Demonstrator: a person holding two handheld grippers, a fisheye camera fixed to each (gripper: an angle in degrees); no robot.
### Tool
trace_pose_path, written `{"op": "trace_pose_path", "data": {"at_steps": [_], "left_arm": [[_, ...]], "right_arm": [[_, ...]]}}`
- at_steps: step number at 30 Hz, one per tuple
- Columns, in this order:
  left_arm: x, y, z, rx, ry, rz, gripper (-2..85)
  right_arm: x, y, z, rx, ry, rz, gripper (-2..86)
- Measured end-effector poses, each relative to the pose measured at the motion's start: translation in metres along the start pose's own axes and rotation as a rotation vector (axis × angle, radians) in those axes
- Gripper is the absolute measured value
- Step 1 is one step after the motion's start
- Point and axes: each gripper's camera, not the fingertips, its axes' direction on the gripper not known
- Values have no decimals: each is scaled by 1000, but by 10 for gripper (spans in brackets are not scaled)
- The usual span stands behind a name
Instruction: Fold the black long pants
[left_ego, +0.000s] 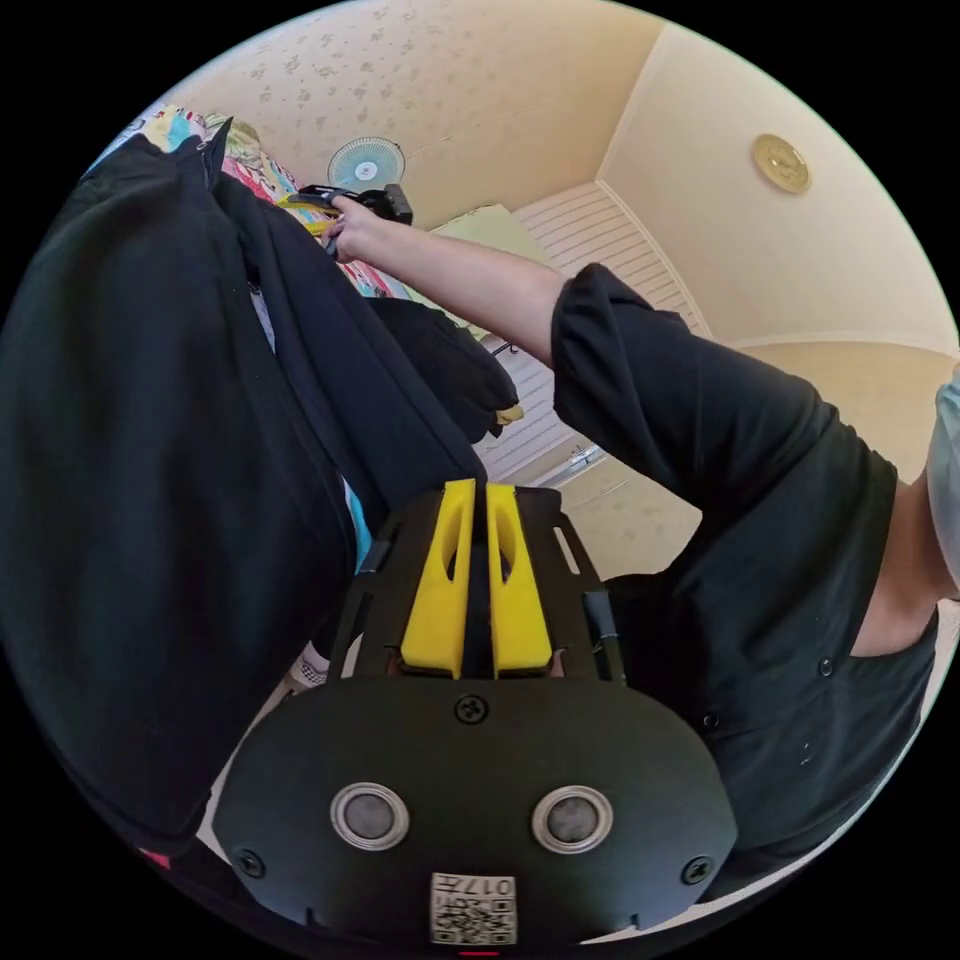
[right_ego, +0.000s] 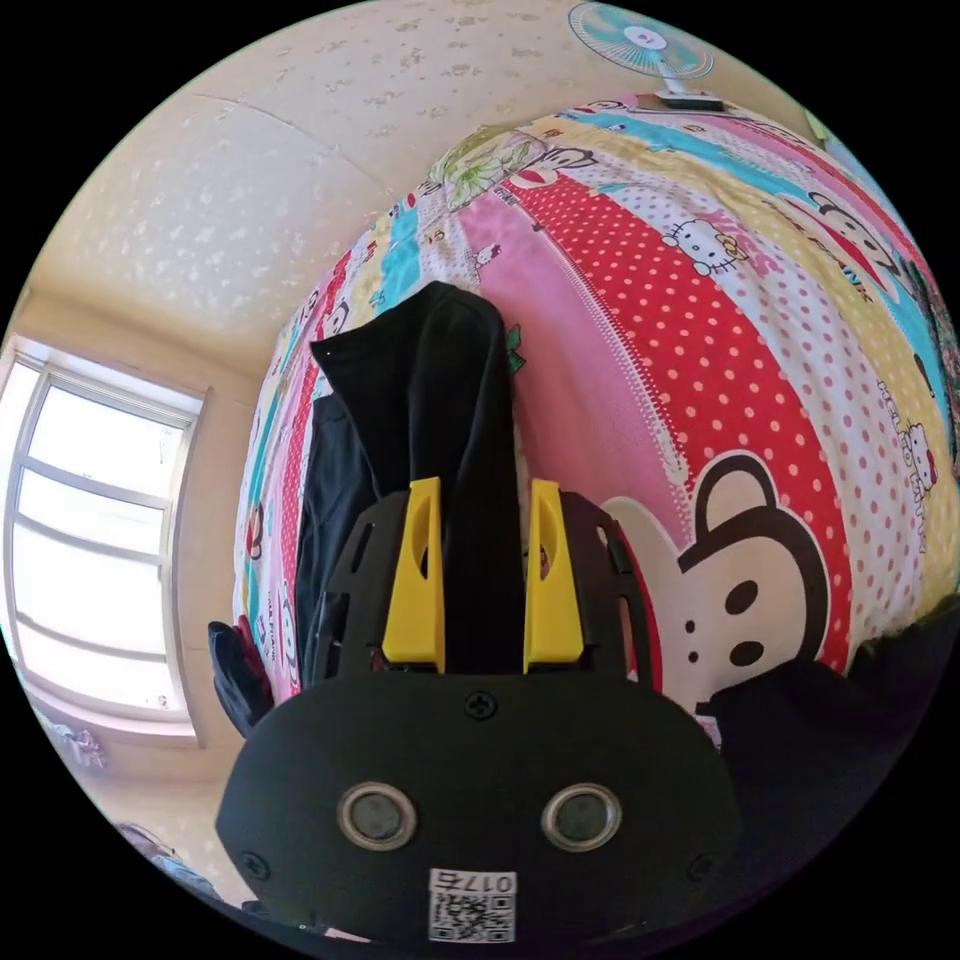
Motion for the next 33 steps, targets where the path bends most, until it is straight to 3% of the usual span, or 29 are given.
{"op": "trace_pose_path", "data": {"at_steps": [2,5,6,10,12,15,19,21,24,29,33], "left_arm": [[3,-5,-6,-1,54,17,-7],[10,-12,-26,98,307,100,-9],[10,-12,-32,124,318,103,-9],[17,-15,-64,148,-5,21,-4],[18,-15,-77,208,-40,-12,4],[7,-14,-95,296,3,-92,69],[-6,-18,-106,331,-77,-244,131],[-5,-25,-103,313,-114,-278,139],[-4,-37,-93,256,-194,-338,152],[-6,-65,-67,220,-66,-325,149],[-8,-85,-39,144,-88,-365,147]], "right_arm": [[-9,-1,21,16,-10,12,45],[-44,0,27,69,76,-27,28],[-56,0,28,78,99,-57,26],[-177,29,34,186,227,-420,21],[-230,52,38,219,170,-544,21],[-309,92,74,101,37,-703,24],[-369,145,158,-118,-53,-874,40],[-373,152,194,-242,-17,-869,46],[-363,167,190,-209,81,-896,54],[-282,213,89,-213,54,-976,73],[-181,257,17,-269,97,-1029,95]]}}
